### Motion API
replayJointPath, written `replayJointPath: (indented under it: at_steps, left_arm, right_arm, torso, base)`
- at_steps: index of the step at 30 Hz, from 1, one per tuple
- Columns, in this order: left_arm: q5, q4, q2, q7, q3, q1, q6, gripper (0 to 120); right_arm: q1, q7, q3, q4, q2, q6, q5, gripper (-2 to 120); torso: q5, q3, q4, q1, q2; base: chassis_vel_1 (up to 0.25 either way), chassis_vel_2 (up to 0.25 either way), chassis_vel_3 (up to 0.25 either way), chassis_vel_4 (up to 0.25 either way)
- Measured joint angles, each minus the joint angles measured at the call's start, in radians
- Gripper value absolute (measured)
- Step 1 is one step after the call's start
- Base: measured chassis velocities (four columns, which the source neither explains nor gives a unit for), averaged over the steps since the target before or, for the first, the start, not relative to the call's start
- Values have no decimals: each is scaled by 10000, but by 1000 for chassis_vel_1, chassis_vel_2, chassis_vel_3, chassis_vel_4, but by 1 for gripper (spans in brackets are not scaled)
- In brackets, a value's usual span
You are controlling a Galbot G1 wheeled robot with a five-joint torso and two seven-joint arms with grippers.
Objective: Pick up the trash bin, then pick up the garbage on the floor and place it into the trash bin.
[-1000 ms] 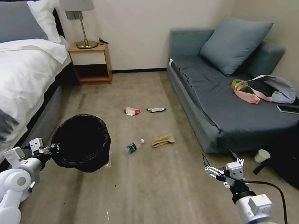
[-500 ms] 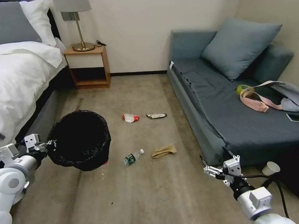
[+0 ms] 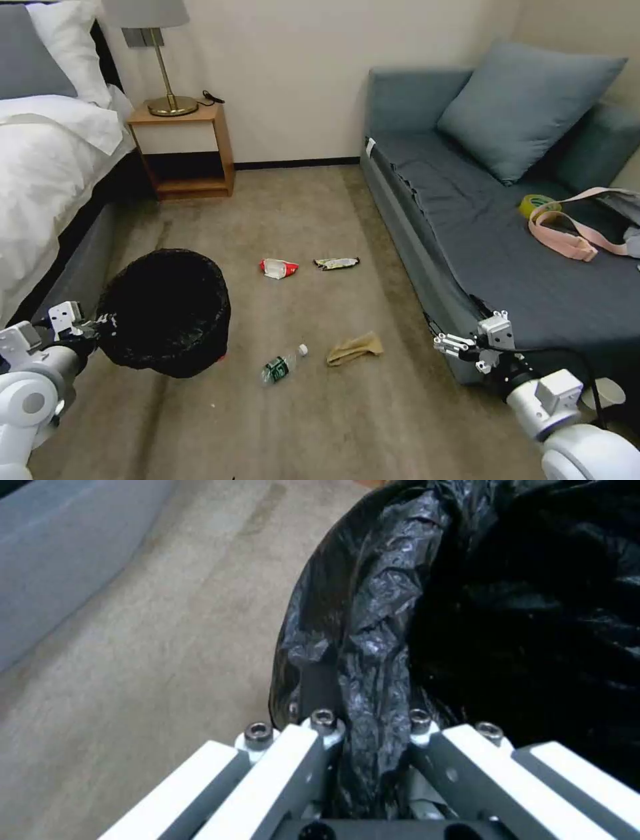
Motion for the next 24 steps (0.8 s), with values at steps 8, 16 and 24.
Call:
replayJointPath:
  at_steps: [8, 16, 24]
  left_arm:
    - [185, 272, 93, 412, 39, -184, -65, 2]
    - [316, 318, 167, 621, 100, -252, -114, 2]
    - [765, 185, -55, 1069, -35, 100, -253, 2]
  right_arm:
    - [506, 44, -348, -475, -291, -117, 56, 100]
    - [1359, 373, -1053, -1093, -739, -310, -197, 100]
    - [3667, -57, -3516, -2745, -2094, -164, 428, 100]
  torso:
    - [0, 1, -3, 0, -1]
    - [1, 0, -1, 0, 0]
    - [0, 0, -2, 0, 0]
  base:
    - [-118, 102, 110, -121]
    - [-5, 13, 16, -4]
    - [0, 0, 0, 0]
